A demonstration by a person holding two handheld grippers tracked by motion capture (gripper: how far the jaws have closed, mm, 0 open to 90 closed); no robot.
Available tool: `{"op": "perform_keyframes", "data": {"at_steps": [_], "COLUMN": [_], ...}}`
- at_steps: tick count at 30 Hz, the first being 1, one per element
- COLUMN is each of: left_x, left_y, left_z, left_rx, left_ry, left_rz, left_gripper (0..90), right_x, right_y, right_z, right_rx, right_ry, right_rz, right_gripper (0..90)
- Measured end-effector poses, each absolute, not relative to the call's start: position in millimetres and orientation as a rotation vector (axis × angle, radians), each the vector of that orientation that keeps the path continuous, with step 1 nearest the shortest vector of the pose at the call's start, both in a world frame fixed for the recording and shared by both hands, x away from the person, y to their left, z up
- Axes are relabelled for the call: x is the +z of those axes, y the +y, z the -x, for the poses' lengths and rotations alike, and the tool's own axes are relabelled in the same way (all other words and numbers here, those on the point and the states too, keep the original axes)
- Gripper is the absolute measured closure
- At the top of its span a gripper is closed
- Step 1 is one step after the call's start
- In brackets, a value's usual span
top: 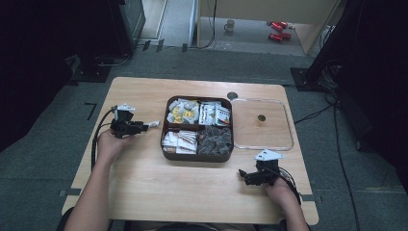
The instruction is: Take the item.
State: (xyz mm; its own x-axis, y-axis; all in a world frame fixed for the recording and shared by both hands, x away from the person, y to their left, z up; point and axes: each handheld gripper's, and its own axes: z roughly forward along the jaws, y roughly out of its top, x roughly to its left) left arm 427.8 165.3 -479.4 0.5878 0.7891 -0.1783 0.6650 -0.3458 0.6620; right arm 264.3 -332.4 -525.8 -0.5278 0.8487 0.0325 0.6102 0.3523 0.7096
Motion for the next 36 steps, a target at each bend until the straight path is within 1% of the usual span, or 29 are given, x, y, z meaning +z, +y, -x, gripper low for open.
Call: {"op": "perform_keyframes", "data": {"at_steps": [9, 22, 28, 36], "left_x": [-478, -480, -483, -489], "left_y": [178, 193, 202, 211], "left_z": [-420, -411, -405, -404], "left_rx": [0.238, 0.256, 0.287, 0.304], "left_ry": [1.150, 1.164, 1.155, 1.185], "left_rz": [-2.072, -2.046, -2.038, -2.052], "left_gripper": [58.3, 48.8, 46.9, 43.9], "right_x": [-526, -526, -526, -526], "right_y": [-332, -332, -333, -333], "right_z": [-264, -264, -265, -265], "right_rx": [0.974, 0.974, 0.974, 0.975], "right_ry": [2.279, 2.279, 2.281, 2.281], "right_rz": [-1.286, -1.287, -1.284, -1.284], "right_gripper": [0.0, 0.0, 0.0, 0.0]}}
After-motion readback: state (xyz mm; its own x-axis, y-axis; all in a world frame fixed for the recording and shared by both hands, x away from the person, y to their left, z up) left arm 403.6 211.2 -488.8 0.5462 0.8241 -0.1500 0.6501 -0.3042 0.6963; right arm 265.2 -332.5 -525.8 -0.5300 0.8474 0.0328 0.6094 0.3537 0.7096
